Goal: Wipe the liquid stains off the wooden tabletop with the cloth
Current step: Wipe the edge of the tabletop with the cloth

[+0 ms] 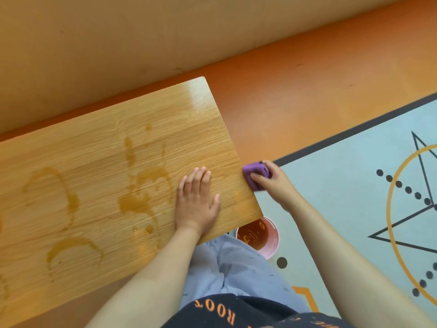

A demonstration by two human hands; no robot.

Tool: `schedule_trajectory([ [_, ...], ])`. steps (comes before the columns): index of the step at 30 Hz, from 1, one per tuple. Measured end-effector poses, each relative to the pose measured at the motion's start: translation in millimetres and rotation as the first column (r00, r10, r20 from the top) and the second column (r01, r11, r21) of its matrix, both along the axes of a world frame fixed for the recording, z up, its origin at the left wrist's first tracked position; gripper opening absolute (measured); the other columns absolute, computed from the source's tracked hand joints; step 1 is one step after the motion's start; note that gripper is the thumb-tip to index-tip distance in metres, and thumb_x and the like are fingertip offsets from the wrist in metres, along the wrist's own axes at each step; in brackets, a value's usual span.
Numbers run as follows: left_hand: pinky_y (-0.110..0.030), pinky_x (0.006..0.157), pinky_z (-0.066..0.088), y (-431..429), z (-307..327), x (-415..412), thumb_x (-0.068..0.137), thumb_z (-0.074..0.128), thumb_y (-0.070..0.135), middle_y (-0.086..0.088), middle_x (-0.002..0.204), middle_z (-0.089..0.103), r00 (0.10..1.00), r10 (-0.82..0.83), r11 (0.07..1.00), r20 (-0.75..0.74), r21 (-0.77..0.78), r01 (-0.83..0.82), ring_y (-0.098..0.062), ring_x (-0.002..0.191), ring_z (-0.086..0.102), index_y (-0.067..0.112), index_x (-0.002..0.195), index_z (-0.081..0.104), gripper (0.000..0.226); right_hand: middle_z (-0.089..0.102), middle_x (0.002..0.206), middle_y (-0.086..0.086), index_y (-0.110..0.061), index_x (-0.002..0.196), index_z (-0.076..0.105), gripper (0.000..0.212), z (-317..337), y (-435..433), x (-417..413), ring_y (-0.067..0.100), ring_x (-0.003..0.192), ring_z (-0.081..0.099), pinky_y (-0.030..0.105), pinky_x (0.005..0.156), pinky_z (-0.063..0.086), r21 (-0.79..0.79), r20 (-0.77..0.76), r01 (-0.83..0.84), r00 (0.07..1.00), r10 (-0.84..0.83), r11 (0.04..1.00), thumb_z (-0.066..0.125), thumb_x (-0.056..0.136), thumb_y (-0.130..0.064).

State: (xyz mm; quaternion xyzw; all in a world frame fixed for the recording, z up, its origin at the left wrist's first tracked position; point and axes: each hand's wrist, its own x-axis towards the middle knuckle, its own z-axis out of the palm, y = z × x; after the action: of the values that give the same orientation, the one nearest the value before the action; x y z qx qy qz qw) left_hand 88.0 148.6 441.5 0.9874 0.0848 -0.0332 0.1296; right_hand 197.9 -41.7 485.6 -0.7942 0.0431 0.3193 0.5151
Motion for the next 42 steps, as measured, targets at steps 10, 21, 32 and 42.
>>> schedule_trajectory([
  [10,-0.042,0.115,0.018,0,5,4,0.084,0.04,0.044,-0.004,0.145,0.042,0.999,0.013,1.0,-0.03,-0.006,-0.014,-0.023,0.137,0.032,0.014,0.137,0.041,0.06,0.062,0.089,0.018,-0.006,0.092,0.06,0.008,-6,-48,-34,0.012,0.078,0.053,0.028,0.072,0.043,-0.045,-0.098,-0.133,0.987,0.128,0.99,0.064,0.085,-0.008],
  [21,-0.041,0.114,0.019,0,3,4,0.084,0.041,0.045,-0.003,0.145,0.041,0.999,0.013,1.0,-0.041,0.016,-0.012,-0.021,0.138,0.03,0.014,0.137,0.041,0.062,0.06,0.085,0.0,-0.009,0.099,0.058,0.011,-14,41,71,0.009,0.078,0.055,0.018,0.067,0.046,0.056,0.024,-0.109,0.994,0.108,0.992,0.058,0.089,-0.009],
  [32,-0.041,0.115,0.019,0,4,6,0.084,0.04,0.045,-0.003,0.145,0.042,0.999,0.02,1.0,-0.041,-0.001,-0.02,-0.022,0.138,0.032,0.015,0.137,0.042,0.061,0.064,0.1,0.009,-0.002,0.111,0.058,0.02,-28,-38,-14,0.014,0.091,0.061,0.025,0.077,0.053,0.197,-0.298,0.057,0.955,0.004,0.979,0.053,0.092,-0.003],
  [42,-0.04,0.116,0.017,1,0,6,0.084,0.04,0.047,-0.003,0.146,0.042,1.0,0.025,1.0,-0.003,0.007,-0.024,-0.02,0.139,0.03,0.016,0.137,0.039,0.062,0.061,0.092,0.011,0.006,0.121,0.05,0.027,-29,38,60,0.013,0.078,0.06,0.021,0.068,0.052,0.23,-0.194,0.085,0.98,-0.04,0.969,0.045,0.096,-0.002],
])
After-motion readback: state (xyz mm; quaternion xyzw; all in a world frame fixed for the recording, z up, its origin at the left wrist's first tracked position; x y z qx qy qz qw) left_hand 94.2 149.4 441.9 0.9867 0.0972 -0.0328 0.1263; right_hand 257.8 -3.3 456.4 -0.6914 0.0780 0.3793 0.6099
